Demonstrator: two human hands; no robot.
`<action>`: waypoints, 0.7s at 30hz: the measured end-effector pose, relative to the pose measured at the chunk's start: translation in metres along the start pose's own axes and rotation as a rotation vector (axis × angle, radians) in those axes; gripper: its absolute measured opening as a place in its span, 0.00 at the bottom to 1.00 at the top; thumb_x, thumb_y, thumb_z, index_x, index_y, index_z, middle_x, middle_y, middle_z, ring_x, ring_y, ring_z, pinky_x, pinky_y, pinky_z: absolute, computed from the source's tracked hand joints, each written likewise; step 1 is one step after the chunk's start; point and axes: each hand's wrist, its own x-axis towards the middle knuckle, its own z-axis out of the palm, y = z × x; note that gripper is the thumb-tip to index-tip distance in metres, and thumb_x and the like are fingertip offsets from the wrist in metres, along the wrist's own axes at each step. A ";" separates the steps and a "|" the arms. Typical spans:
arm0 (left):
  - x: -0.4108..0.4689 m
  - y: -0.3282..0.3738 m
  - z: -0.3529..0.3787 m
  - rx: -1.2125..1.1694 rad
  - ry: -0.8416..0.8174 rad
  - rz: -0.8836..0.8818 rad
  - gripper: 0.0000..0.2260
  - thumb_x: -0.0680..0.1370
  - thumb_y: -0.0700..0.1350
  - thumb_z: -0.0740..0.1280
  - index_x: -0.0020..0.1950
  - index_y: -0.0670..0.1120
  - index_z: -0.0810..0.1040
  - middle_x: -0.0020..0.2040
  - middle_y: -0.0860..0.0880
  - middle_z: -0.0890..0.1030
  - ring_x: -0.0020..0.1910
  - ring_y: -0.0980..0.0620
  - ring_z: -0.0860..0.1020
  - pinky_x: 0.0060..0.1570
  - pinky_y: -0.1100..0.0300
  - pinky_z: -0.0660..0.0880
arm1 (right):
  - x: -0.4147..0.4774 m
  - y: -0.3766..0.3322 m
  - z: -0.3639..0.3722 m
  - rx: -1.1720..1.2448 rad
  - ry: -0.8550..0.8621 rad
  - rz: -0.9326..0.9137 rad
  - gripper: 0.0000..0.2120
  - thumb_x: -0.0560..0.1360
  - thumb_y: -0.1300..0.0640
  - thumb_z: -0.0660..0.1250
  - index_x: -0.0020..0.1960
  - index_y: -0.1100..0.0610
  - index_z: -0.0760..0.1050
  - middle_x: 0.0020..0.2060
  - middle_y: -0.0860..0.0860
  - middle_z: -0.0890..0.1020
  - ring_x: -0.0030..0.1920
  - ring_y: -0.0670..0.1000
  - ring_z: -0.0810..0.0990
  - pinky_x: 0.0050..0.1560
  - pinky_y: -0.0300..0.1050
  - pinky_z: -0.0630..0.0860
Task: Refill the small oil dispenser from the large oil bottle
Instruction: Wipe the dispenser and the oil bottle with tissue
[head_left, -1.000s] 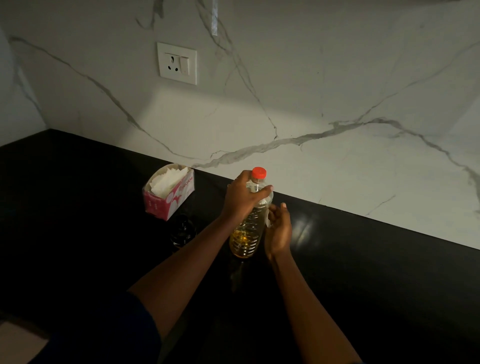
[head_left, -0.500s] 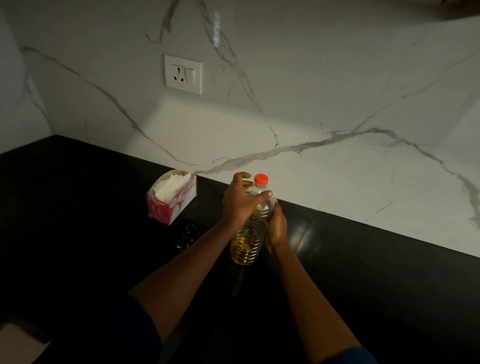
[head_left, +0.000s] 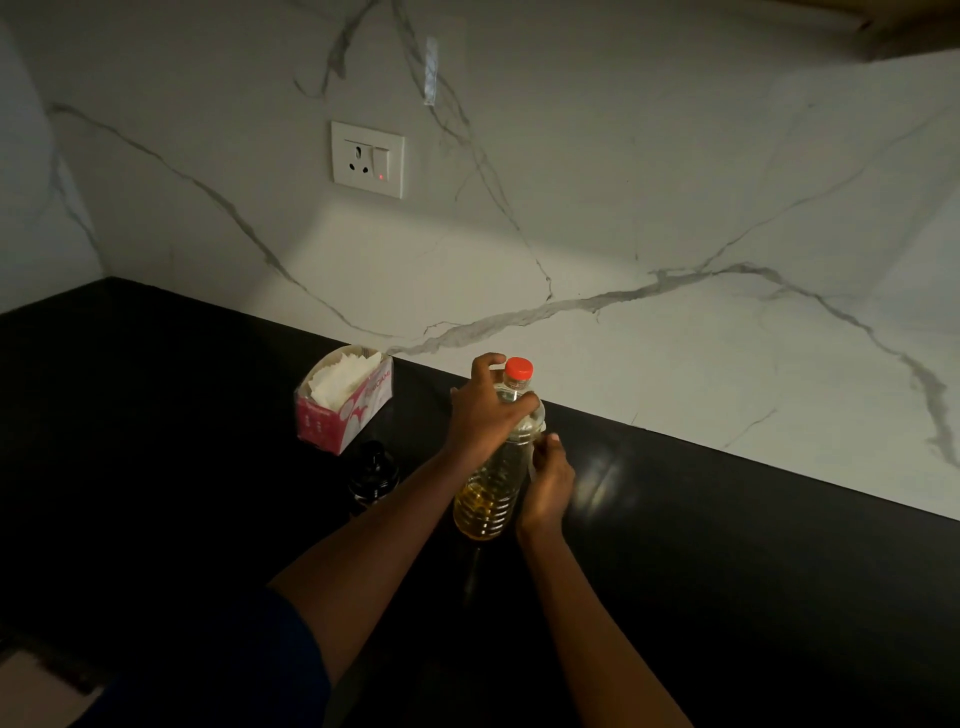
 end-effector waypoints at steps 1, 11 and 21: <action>0.000 0.000 0.000 -0.001 0.004 -0.014 0.30 0.69 0.51 0.73 0.66 0.51 0.63 0.61 0.48 0.75 0.61 0.47 0.73 0.64 0.46 0.69 | 0.004 -0.004 0.003 -0.016 -0.016 0.015 0.19 0.81 0.50 0.53 0.42 0.56 0.79 0.43 0.58 0.83 0.45 0.53 0.82 0.49 0.49 0.79; -0.001 0.001 -0.010 -0.186 -0.193 -0.057 0.43 0.69 0.46 0.75 0.76 0.52 0.51 0.75 0.52 0.60 0.73 0.49 0.61 0.70 0.48 0.61 | 0.015 -0.028 0.008 0.212 -0.164 -0.139 0.18 0.81 0.56 0.53 0.43 0.56 0.80 0.40 0.53 0.82 0.44 0.51 0.80 0.48 0.46 0.76; 0.002 0.003 -0.007 -0.063 -0.173 -0.011 0.48 0.67 0.43 0.76 0.75 0.59 0.46 0.76 0.51 0.38 0.76 0.44 0.46 0.71 0.39 0.57 | 0.044 -0.077 0.010 -0.228 -0.489 0.038 0.27 0.79 0.41 0.52 0.59 0.62 0.75 0.53 0.59 0.81 0.53 0.57 0.81 0.57 0.50 0.76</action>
